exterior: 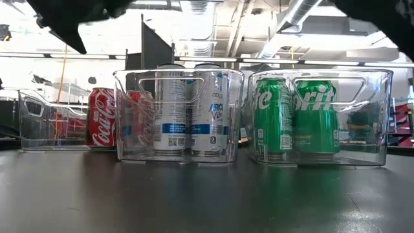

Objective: Sort soda cans
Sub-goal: Adjust the left transparent bin

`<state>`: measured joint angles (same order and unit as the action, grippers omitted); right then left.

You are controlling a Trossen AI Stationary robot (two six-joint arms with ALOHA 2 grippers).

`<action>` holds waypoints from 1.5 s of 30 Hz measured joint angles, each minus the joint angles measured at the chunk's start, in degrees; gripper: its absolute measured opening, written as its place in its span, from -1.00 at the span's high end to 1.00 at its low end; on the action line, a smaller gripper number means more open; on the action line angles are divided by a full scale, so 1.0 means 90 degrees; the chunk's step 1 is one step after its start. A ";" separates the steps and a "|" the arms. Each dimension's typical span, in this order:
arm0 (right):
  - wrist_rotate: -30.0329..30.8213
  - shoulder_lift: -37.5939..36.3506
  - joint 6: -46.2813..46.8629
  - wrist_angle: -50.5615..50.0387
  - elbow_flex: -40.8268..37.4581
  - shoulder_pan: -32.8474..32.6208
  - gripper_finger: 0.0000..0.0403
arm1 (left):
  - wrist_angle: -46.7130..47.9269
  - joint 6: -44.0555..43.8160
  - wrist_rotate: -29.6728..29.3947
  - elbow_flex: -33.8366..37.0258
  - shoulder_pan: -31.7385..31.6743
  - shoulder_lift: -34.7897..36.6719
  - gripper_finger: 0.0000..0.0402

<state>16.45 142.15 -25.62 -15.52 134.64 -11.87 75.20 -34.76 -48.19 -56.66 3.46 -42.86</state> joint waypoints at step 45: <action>-0.3857 -0.1914 0.1333 -0.2872 0.0008 0.3923 0.76 | 0.1318 0.1397 0.2890 0.0267 0.0000 -0.2063 0.99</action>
<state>-18.26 124.92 -13.63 -41.37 134.72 23.44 87.07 -22.19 -22.17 -54.26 3.46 -61.43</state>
